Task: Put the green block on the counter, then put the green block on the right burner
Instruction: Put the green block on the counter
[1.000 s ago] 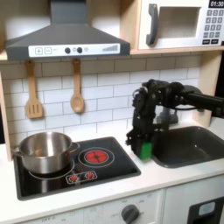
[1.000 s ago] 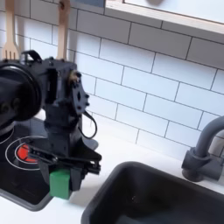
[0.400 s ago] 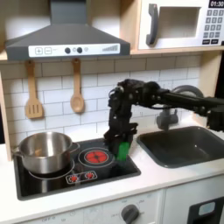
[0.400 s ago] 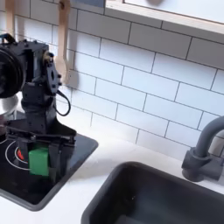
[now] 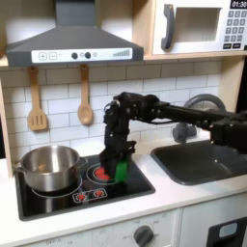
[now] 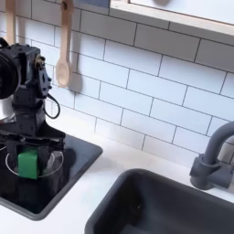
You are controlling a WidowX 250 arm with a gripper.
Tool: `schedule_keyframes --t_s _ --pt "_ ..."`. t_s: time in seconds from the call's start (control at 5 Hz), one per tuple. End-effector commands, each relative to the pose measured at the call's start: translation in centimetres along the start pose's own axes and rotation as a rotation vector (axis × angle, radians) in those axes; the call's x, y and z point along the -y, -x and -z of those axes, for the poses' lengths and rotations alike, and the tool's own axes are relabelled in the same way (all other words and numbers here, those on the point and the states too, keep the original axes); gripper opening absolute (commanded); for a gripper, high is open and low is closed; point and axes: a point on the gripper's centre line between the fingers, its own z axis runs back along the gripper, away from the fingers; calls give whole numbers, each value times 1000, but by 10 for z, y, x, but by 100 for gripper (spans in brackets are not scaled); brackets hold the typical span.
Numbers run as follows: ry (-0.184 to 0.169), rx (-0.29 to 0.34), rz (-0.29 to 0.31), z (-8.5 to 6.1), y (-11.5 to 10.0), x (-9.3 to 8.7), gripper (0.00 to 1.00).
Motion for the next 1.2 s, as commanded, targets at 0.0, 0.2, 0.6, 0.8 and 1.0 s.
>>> schedule_keyframes --t_s 0.0,0.2,0.6,0.8,1.0 --pt "-23 13 -54 -2 -14 -25 0" --pt "-23 5 -70 0 -15 -32 0" --pt "-19 -16 -86 3 -9 -36 100" --pt "-27 -15 -80 3 -8 -34 100" --pt "-29 -24 -87 6 -6 -35 100"
